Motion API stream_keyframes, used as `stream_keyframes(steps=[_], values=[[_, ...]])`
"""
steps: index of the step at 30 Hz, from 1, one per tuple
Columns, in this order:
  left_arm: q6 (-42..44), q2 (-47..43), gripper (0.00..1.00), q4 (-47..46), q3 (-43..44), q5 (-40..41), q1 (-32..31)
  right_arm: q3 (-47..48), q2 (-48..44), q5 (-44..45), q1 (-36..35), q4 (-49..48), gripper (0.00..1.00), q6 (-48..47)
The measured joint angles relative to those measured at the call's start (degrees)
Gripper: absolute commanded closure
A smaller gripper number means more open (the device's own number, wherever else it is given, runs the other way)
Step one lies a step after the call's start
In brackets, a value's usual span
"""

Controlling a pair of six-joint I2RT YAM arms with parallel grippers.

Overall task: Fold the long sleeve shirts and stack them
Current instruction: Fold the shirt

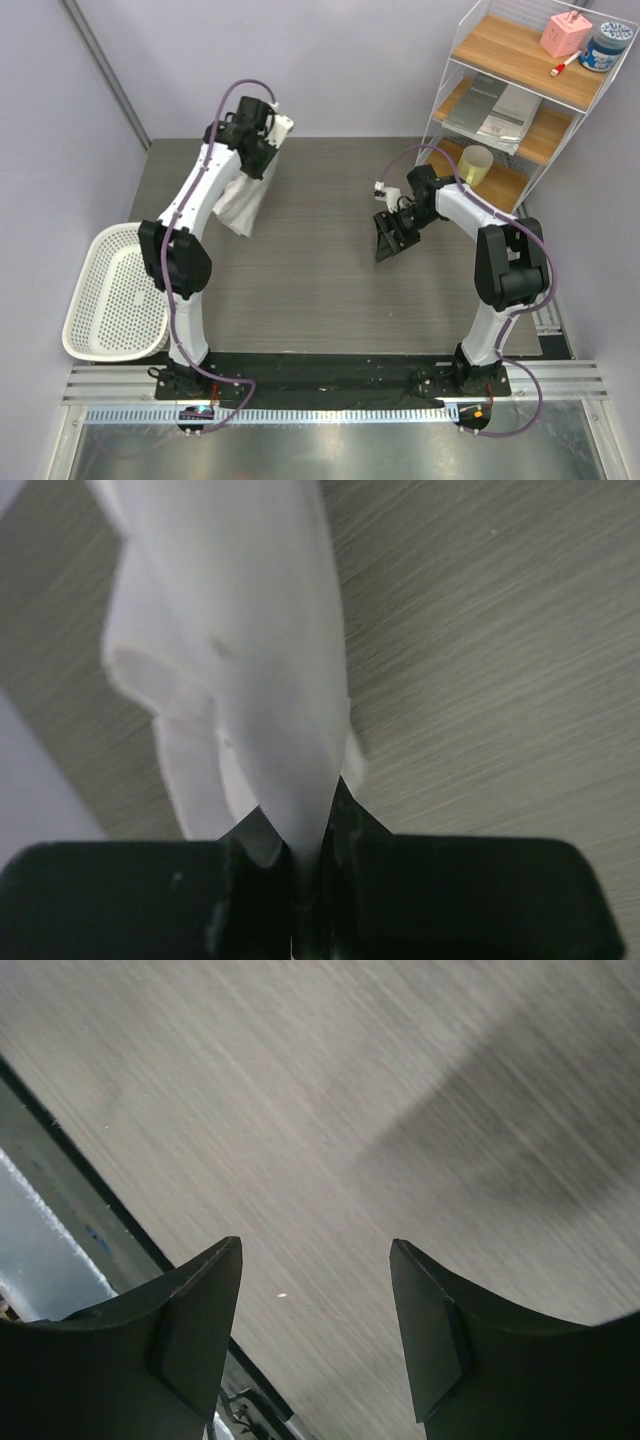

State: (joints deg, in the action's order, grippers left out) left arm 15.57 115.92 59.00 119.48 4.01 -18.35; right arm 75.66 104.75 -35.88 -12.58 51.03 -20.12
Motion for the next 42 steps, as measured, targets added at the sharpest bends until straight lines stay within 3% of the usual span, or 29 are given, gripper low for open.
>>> stream_keyframes(steps=[3,6,10,14,15,16,18,19,20,21,22,26,29,31,33,37,42], values=[[5.6,-1.5,1.0,0.8,-1.8,8.9,-6.5,-1.6,-1.5,-1.3,0.1,0.0,0.33,0.3],[7.8,-1.5,1.0,-0.6,-10.2,14.9,-13.1,-3.3,-2.2,-2.7,0.4,0.0,0.33,0.8],[6.2,2.8,1.0,-2.6,-21.8,17.8,-20.5,-6.1,-2.3,-4.4,1.7,-0.3,0.33,1.3],[2.3,11.4,0.99,-1.7,-23.1,21.2,-27.1,-8.0,-2.3,-5.5,3.5,-0.2,0.32,2.2],[1.2,12.6,0.91,-0.7,-22.1,22.9,-28.6,-8.3,-2.3,-5.8,4.0,-0.2,0.31,2.4],[0.1,12.9,0.75,0.0,-21.2,22.8,-29.6,-8.7,-2.3,-6.1,4.6,-0.3,0.3,2.7],[-3.1,13.0,0.65,0.5,-18.9,19.9,-31.6,-9.6,-2.5,-6.8,6.2,-0.3,0.28,3.2],[-4.4,12.9,0.48,0.3,-18.1,18.1,-32.4,-10.1,-2.8,-7.0,7.1,-0.3,0.26,3.6],[-5.6,12.6,0.38,-0.1,-17.8,16.0,-33.3,-10.6,-3.2,-7.3,8.0,-0.3,0.25,3.9],[-6.5,12.2,0.3,0.0,-17.8,14.2,-34.0,-11.0,-3.5,-7.5,8.6,-0.2,0.24,4.2],[-7.6,11.6,0.28,0.4,-17.7,11.9,-35.0,-11.3,-4.0,-7.8,9.4,-0.2,0.24,4.6],[-10.2,8.7,0.33,4.2,-15.2,2.8,-37.6,-12.3,-5.2,-8.1,10.8,-0.2,0.24,5.7],[-9.8,2.7,0.47,5.2,-14.8,-4.9,-36.2,-14.5,-5.6,-9.2,10.8,-1.7,0.24,7.5],[-7.7,-3.8,0.63,4.3,-16.0,-8.2,-32.9,-16.5,-5.6,-10.2,10.6,-3.5,0.28,9.6],[-4.8,-9.9,0.68,3.3,-17.9,-9.5,-28.5,-18.3,-5.6,-11.5,10.5,-6.4,0.29,12.6],[-0.8,-14.9,0.61,0.5,-21.7,-9.0,-23.3,-21.4,-5.6,-14.7,10.4,-15.6,0.27,22.3],[0.8,-10.8,0.57,-2.6,-24.5,-9.0,-26.2,-25.8,-5.6,-17.3,9.1,-32.0,0.26,37.6]])
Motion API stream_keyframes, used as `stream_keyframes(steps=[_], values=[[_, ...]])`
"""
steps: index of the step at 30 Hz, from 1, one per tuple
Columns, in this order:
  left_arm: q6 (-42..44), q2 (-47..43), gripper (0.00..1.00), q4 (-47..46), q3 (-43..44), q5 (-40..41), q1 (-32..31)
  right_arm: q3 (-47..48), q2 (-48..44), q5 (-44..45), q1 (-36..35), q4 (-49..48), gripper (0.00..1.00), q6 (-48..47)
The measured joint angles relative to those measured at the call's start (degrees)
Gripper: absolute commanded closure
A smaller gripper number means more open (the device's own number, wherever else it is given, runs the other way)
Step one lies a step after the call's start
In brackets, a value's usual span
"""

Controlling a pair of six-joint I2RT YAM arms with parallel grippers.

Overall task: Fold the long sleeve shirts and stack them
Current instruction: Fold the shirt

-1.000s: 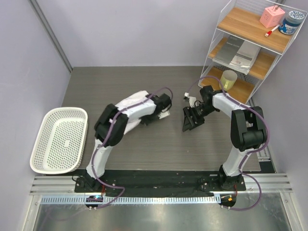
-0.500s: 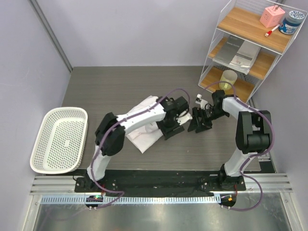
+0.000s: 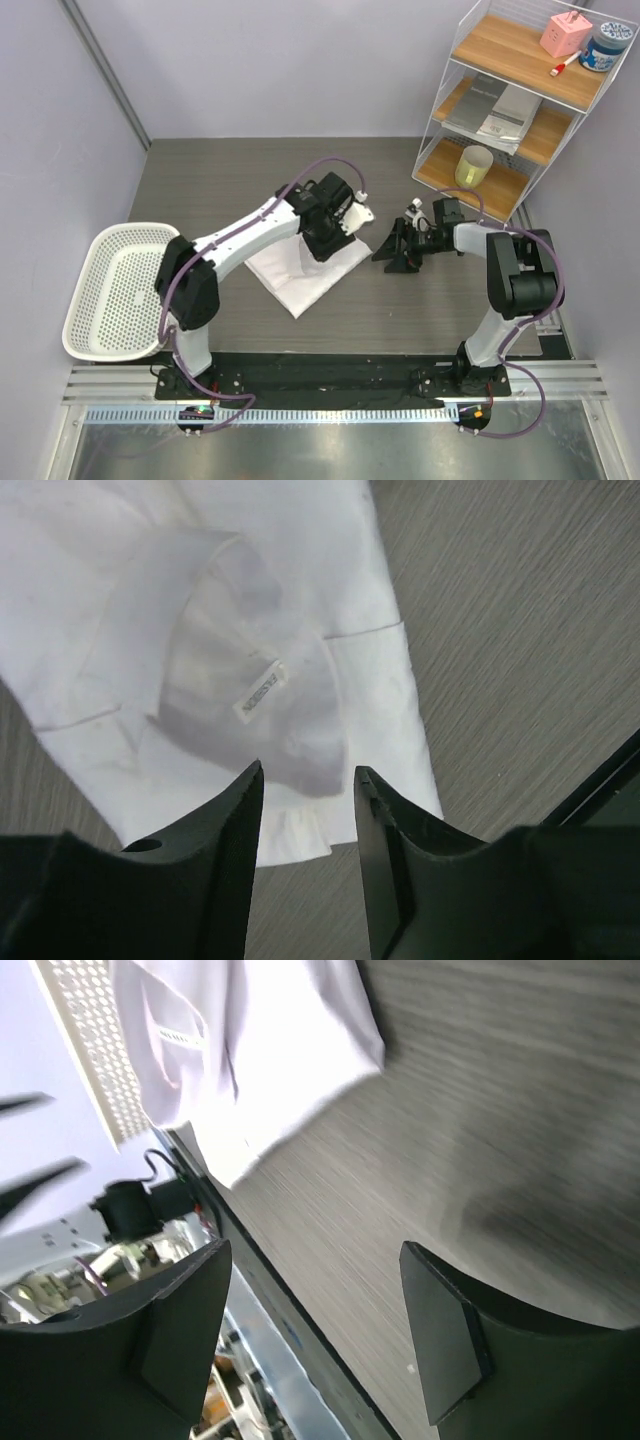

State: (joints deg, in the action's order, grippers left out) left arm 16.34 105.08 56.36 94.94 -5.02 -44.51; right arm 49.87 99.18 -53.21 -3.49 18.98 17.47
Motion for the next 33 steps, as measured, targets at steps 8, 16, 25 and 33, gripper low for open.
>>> stream_keyframes(steps=[8,16,25,33], values=[[0.9,6.7,0.57,-4.8,-2.6,1.9,-3.5,-0.7,7.2,-0.4,-5.9,-16.3,0.33,15.8],[2.3,9.5,0.61,-7.1,-4.2,5.1,-4.4,0.2,11.2,-2.0,-8.6,-24.5,0.47,22.6],[3.9,11.8,0.94,-9.0,-5.3,8.0,-4.5,0.2,14.6,-1.9,-9.2,-27.7,0.78,25.1],[3.5,11.8,1.0,-8.0,-4.5,7.7,-6.7,0.2,16.5,-1.4,-9.5,-31.2,0.99,24.8]])
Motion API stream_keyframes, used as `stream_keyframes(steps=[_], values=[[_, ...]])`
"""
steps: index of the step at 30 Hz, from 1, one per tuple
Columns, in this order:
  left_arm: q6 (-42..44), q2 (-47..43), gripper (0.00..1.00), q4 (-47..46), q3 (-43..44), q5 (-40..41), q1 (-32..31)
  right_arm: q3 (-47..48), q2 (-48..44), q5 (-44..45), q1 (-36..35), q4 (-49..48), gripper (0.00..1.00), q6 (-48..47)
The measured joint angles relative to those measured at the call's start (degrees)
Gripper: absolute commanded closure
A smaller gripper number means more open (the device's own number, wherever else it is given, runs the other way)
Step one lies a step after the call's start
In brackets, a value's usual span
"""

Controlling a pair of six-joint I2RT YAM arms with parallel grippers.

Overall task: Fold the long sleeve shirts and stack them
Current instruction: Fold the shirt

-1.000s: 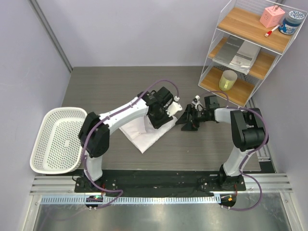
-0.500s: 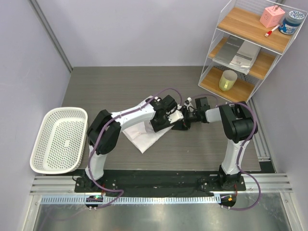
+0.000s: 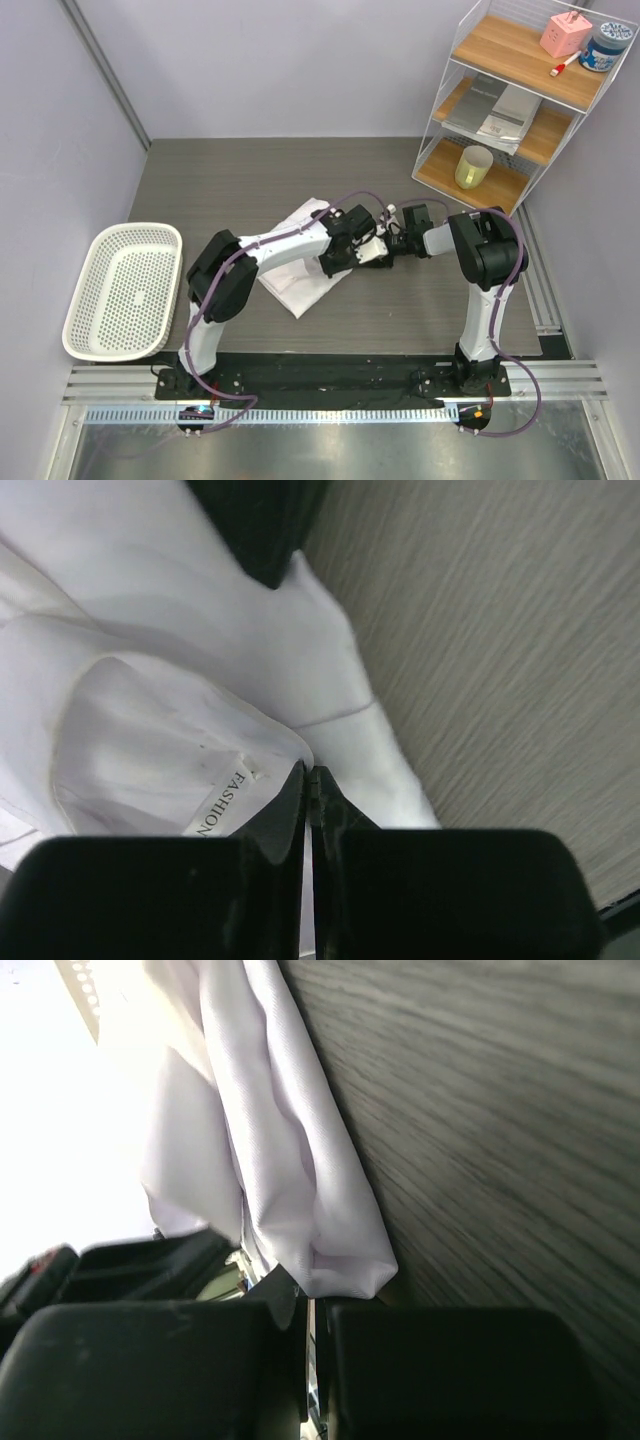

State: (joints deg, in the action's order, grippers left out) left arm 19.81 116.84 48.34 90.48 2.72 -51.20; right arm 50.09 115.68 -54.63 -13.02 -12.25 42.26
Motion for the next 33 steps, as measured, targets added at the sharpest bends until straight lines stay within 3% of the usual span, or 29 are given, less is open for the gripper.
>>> stream_keyframes(steps=[10,13,16,22,27,30,33], values=[[-1.7,0.0,0.99,2.4,1.6,-1.6,-4.6,0.0,0.1,-0.1,0.0,-0.6,0.99,0.3],[-2.2,0.0,0.75,3.0,1.6,-2.8,-4.5,0.0,0.1,-0.1,0.0,-0.5,0.99,0.2],[-3.1,0.0,0.58,3.0,1.6,-3.2,-4.5,0.2,0.1,0.0,0.0,0.0,0.99,-0.2],[-4.5,-2.2,0.5,4.5,2.8,-10.1,-2.8,5.3,0.1,1.8,0.0,10.9,0.99,-6.2],[-4.3,-13.5,0.5,4.6,3.0,-18.6,3.9,15.3,1.9,7.6,0.0,22.4,0.99,-15.6],[-1.9,-19.0,0.59,4.8,3.0,-21.6,12.3,23.6,5.3,10.1,-0.1,28.4,0.98,-21.2],[2.3,-19.3,0.64,4.7,1.9,-22.1,19.8,32.1,8.9,12.4,-0.6,33.1,0.91,-26.1]])
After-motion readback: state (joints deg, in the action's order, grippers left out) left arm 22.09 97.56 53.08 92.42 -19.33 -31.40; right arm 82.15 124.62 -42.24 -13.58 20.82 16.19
